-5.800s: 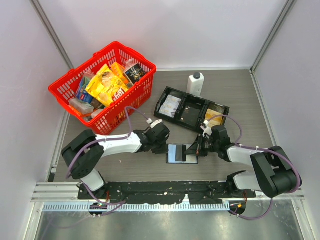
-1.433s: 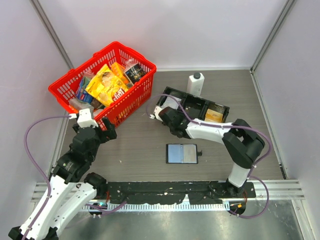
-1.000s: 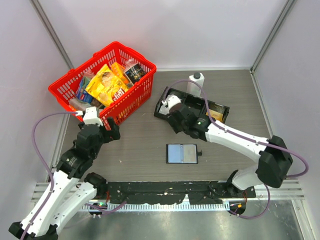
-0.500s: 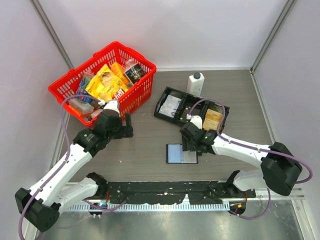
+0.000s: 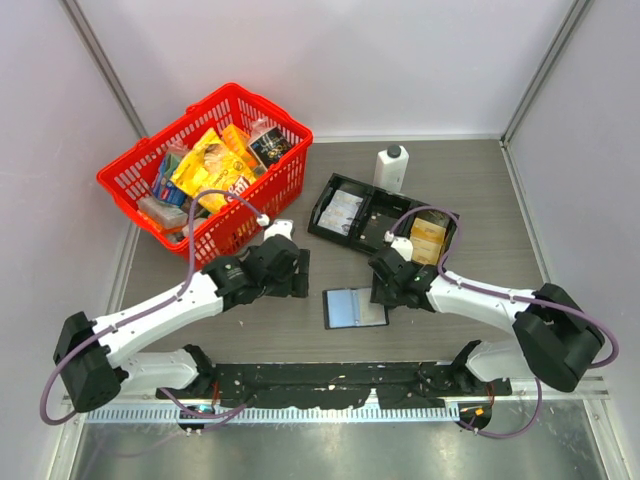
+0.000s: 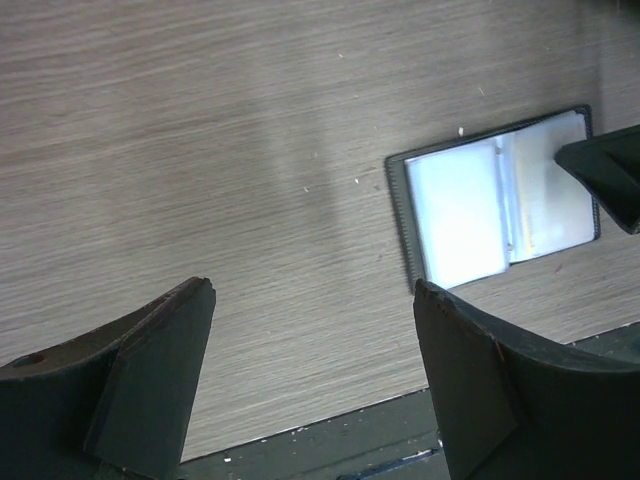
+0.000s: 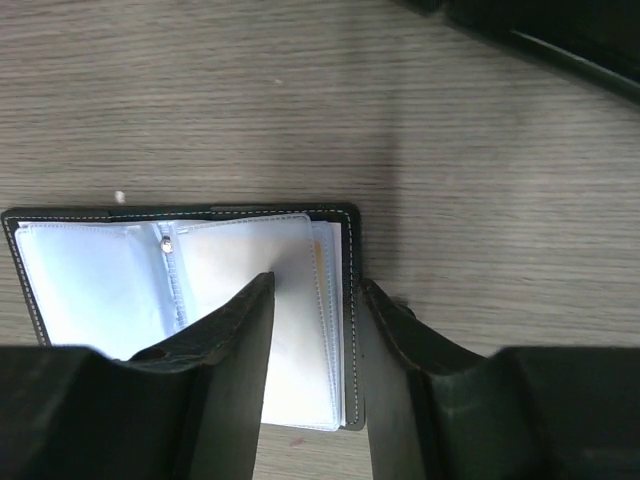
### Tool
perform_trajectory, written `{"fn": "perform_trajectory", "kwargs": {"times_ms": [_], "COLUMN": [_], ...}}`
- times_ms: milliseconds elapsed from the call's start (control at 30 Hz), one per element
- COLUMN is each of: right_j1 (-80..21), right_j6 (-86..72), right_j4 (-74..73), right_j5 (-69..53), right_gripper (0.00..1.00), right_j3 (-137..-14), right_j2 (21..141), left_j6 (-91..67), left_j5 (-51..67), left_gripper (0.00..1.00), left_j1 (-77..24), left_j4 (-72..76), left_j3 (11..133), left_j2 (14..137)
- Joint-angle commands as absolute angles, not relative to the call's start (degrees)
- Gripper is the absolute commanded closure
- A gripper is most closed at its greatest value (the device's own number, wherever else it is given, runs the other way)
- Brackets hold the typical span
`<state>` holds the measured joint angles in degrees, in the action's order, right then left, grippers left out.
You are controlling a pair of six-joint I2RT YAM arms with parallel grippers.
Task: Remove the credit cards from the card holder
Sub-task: Remove the credit card from the card holder.
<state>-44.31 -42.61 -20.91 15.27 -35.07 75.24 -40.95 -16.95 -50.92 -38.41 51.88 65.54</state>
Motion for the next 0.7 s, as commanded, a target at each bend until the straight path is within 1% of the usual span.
{"fn": "perform_trajectory", "kwargs": {"times_ms": [0,200,333,500,667], "right_j1": [-44.6,-46.1,-47.1,-49.4,-50.3], "right_j6": [-43.2,-43.3,-41.3,-39.7,-38.8], "right_j4": [-14.6,-11.4,-13.3,-17.8,-18.7], "right_j5": [9.1,8.6,10.3,13.8,14.8], "right_gripper": [0.6,0.6,0.58,0.51,0.5], "right_j3": [-34.3,-38.5,-43.5,-46.9,-46.1], "right_j2": [77.9,83.0,84.8,82.4,79.8], "left_j6": [-45.2,-48.5,-51.0,-52.6,-53.1], "left_j5": [-17.8,-18.3,-17.1,-15.7,-15.6], "left_gripper": [0.17,0.2,0.27,0.32,0.38], "left_j1": [-52.6,-52.6,-52.8,-52.8,-52.9], "left_j4": [-33.8,-31.8,-30.3,-28.4,-26.4], "left_j3": [53.0,48.8,46.0,44.9,44.9], "left_j2": [67.8,67.0,66.7,68.8,71.6]}}
